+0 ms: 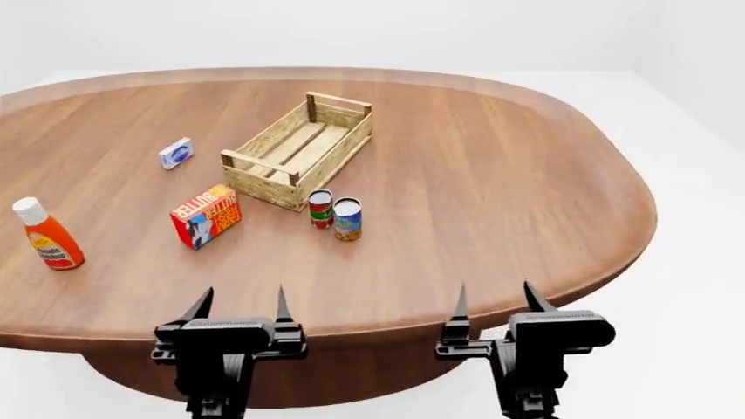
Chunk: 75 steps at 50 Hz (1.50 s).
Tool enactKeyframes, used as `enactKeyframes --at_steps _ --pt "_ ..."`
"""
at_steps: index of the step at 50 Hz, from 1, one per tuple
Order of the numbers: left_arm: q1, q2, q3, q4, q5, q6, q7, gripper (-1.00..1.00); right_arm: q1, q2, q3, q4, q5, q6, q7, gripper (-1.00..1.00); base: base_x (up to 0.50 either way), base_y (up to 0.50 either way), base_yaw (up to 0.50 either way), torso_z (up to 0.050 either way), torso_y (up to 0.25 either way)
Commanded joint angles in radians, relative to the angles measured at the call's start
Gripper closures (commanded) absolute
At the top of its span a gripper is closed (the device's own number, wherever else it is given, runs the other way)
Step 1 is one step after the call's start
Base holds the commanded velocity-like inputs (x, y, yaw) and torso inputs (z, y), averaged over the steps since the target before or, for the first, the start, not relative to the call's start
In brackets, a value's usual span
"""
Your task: Pick up the ketchup, and put it in the wooden tray.
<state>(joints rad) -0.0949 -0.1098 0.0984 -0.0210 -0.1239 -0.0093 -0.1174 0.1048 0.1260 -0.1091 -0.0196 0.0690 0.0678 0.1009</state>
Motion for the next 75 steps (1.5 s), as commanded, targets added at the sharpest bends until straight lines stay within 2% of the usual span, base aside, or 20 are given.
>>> enactKeyframes --at_steps 1,12,22,45,75 --pt "-0.064 -0.029 0.014 0.017 0.002 -0.04 -0.006 -1.0 0.085 0.024 0.005 -0.019 0.02 0.097 0.003 -1.0 0.0 0.0 0.0 0.0 0.0" --pt "-0.148 -0.037 0.026 0.01 0.013 -0.135 -0.031 -1.0 0.217 0.073 -0.023 0.016 0.031 0.171 -0.065 -1.0 0.0 0.0 0.02 0.0 0.0" --pt "-0.213 -0.058 0.025 0.013 0.004 -0.193 -0.032 -1.0 0.313 0.091 -0.049 0.102 0.046 0.169 -0.125 -1.0 0.11 0.0 0.5 0.0 0.0" --pt "-0.298 -0.074 0.037 -0.031 0.0 -0.22 -0.037 -1.0 0.356 0.108 -0.055 0.07 0.068 0.213 -0.136 -1.0 0.14 0.02 0.49 0.0 0.0" --pt "-0.594 -0.117 0.059 -0.124 -0.056 -0.356 0.06 -1.0 0.518 0.129 -0.068 -0.035 0.121 0.556 -0.135 -1.0 0.07 0.01 0.01 0.0 0.0"
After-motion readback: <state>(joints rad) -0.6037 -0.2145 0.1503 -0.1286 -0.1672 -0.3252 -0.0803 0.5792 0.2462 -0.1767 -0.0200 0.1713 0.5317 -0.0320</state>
